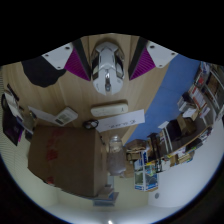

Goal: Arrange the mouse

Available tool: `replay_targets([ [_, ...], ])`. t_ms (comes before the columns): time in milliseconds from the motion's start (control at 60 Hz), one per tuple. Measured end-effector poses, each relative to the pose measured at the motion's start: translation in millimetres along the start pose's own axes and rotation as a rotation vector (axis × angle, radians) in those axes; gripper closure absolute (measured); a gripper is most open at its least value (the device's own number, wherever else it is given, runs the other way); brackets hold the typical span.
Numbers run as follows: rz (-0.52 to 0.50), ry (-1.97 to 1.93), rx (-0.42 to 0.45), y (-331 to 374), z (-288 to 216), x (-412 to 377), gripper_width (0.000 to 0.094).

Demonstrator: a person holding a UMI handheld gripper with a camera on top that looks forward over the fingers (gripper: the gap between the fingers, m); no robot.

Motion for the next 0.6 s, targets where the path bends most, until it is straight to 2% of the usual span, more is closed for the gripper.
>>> replay_targets([
  [17, -0.003, 0.002, 0.012, -1.7, -2.4, 0.6, 0.0167],
  [83, 0.003, -0.001, 0.010, -3.2, -2.1, 6.5, 0.0398],
  [300, -0.020, -0.016, -0.060, -1.9, -3.0, 7.2, 0.0554],
  [350, -0.034, -0.025, -0.071, 3.4, -7.6, 4.5, 0.0561],
  [400, -0.060, -0.018, -0.024, 18.9, -27.9, -1.7, 0.0560],
  [450, -0.066, -0.014, 0.062, 45.2, -62.0, -4.3, 0.0561],
  [533, -0.029, 0.001, 0.193, 97.4, -112.6, 11.6, 0.0560],
  [600, 0.009, -0.008, 0.236, 133.0, -128.3, 36.7, 0.0562],
])
Point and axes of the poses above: the point between the fingertips, and its own axes, seen from behind it with the camera up: x to the right, z down, y backward, against the way the camera looks, the point moved 4 cm from there along y, backward, against the way the camera looks, and after that the axes turned 13 degrees about -z, right-handed, at the moved point
